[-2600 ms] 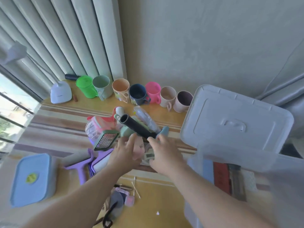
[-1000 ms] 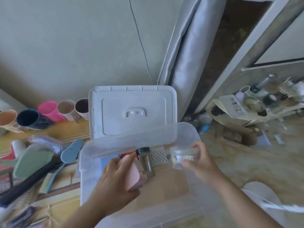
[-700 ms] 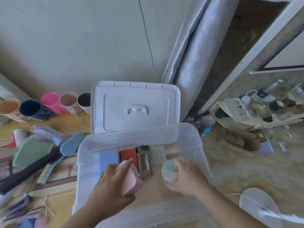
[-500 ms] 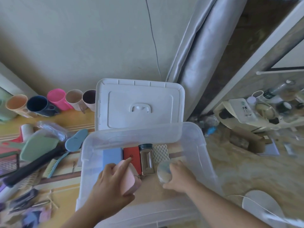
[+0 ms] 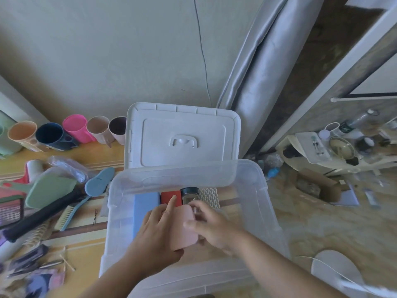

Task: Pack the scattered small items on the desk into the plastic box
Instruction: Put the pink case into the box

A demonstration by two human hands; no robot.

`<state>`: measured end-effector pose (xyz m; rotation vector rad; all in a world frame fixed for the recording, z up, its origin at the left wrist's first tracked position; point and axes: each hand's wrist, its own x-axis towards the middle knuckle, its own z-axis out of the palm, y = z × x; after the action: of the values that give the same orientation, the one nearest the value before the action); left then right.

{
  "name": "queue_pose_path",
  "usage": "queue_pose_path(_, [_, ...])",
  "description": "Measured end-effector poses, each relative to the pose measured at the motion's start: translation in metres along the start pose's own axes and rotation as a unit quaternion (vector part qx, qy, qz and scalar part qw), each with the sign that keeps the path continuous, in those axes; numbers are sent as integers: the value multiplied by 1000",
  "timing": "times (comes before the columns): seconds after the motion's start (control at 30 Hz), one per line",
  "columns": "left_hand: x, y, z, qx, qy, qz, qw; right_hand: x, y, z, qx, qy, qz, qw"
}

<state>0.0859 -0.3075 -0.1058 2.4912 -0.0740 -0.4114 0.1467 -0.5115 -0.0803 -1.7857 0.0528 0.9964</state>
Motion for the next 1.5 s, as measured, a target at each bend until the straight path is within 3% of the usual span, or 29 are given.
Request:
queue_pose_path(0.2, [6, 12, -1, -50, -12, 81, 995, -15, -4, -25, -109, 124, -24, 986])
queue_pose_path(0.27, [3, 7, -4, -51, -14, 85, 995, -12, -3, -57, -254, 217, -19, 942])
queue_pose_path(0.33, [-2, -1, -6, -33, -2, 83, 996, -2, 0, -84, -386, 287, -1, 876])
queue_pose_path(0.4, [-8, -14, -6, -5, 21, 79, 997, 15, 7, -95, -487, 286, 27, 825])
queue_pose_path(0.5, [-16, -30, -9, 43, 31, 79, 996, 43, 22, -91, -563, 243, 60, 788])
queue_pose_path(0.73, [-39, -52, -12, 101, 67, 135, 983, 74, 43, -81, -546, 252, 72, 795])
queue_pose_path(0.97, [-49, -56, -17, 133, 107, 142, 975, 76, 47, -75, -620, 282, 25, 732])
queue_pose_path(1.07, [-48, -53, -18, 130, 104, 144, 975, 67, 46, -69, -613, 269, -17, 743])
queue_pose_path(1.2, [-51, -48, -24, 119, 88, 133, 980, 54, 52, -57, -580, 234, 3, 780])
queue_pose_path(1.27, [-54, -48, -30, 110, 87, 133, 981, 49, 39, -45, -572, 245, -41, 782])
queue_pose_path(1.37, [-58, -62, -48, 99, 117, 96, 983, 49, 14, -13, -531, 292, -183, 775])
queue_pose_path(1.5, [-66, -116, -88, 66, 175, 22, 982, 61, -37, 58, -471, 289, -269, 789])
